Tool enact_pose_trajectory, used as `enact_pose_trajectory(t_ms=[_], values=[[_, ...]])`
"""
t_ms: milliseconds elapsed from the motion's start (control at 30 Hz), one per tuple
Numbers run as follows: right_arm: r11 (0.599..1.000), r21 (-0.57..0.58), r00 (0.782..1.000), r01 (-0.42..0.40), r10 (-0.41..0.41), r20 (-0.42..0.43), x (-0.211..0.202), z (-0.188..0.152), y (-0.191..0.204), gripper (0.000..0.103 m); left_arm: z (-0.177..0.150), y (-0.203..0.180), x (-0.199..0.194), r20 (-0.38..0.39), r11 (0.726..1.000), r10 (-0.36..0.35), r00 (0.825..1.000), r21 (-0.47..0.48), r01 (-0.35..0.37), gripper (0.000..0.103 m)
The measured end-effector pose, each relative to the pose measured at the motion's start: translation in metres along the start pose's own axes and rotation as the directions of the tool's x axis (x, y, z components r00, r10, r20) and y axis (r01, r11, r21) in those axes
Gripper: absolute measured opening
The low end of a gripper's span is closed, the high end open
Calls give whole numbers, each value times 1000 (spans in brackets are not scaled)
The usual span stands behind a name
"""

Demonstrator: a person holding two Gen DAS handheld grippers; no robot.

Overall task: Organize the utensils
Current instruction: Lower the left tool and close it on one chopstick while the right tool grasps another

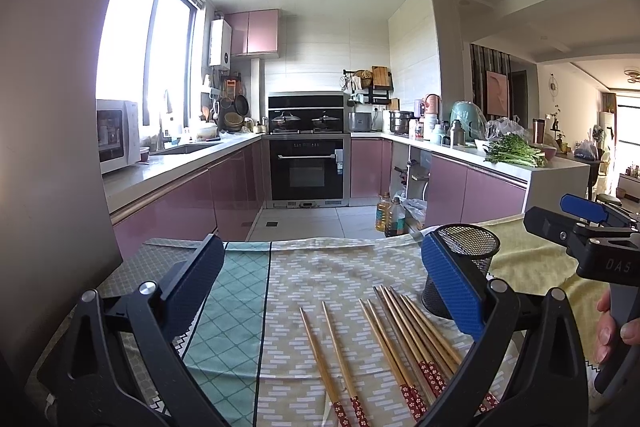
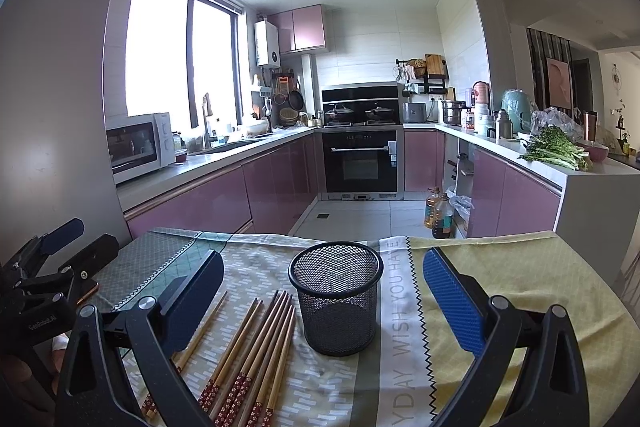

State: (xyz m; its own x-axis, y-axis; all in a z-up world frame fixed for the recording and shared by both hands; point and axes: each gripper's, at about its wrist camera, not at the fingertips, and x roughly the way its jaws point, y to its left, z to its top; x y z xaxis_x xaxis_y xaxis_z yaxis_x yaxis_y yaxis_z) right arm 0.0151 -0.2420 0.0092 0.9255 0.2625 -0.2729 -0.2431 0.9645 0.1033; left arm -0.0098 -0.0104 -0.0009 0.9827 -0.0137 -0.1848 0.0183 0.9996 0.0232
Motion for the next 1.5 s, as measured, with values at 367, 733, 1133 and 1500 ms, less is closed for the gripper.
enact_pose_trajectory(t_ms=[367,733,1133,1500], values=[[991,20,959,-136,136,-250,35,-37,5,95,-31,16,43,-271,998,-68,960,0,70,97],[988,21,854,-153,143,-501,75,-68,17,61,-80,27,99,-536,988,-141,833,-19,155,74],[991,-7,803,-133,104,-586,98,-77,16,40,-92,32,134,-644,983,-169,746,-59,172,45],[988,-34,788,-152,100,-607,114,-75,25,12,-88,29,152,-665,984,-166,728,-60,169,14]])
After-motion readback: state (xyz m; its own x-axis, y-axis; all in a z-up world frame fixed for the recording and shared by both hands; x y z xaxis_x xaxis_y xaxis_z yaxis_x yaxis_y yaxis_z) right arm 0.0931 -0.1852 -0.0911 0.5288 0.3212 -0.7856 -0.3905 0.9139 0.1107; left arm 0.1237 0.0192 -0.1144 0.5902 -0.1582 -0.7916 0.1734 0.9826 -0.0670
